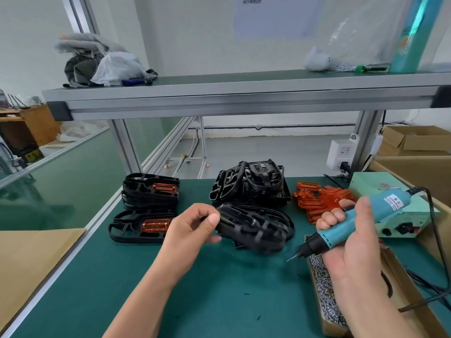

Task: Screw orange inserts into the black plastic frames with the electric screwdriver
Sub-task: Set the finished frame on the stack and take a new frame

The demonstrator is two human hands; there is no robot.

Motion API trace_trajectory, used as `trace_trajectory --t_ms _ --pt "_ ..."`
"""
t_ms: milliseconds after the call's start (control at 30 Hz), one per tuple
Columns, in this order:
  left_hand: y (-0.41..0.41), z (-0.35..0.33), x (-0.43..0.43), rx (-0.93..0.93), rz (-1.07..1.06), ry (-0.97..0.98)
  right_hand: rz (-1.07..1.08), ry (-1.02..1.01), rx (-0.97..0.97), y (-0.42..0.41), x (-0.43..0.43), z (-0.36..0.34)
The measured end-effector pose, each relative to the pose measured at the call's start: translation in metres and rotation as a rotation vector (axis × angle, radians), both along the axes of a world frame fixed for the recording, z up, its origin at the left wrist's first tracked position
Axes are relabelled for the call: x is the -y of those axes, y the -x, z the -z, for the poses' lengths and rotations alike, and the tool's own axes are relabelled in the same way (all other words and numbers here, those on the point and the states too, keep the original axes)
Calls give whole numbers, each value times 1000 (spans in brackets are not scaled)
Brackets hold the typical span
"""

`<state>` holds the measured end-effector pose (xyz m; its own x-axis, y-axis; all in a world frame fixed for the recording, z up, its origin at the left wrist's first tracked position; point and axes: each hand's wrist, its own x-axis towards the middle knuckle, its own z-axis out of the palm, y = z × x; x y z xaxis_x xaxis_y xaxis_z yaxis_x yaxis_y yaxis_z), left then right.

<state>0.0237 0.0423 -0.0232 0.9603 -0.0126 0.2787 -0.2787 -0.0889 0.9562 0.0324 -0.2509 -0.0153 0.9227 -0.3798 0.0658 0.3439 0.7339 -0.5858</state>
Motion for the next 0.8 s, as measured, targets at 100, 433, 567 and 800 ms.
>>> trace_trajectory --t_ms 100,433,567,800 --pt "0 1 -2 -1 31 6 2 -4 -2 0 -1 1" --pt "7 3 9 -204 264 39 1 -14 2 -1 0 0" --pt "10 0 15 -239 334 -55 -1 -25 -1 -1 0 0" --pt "20 6 44 -284 463 -347 9 -38 -5 0 0 -1"
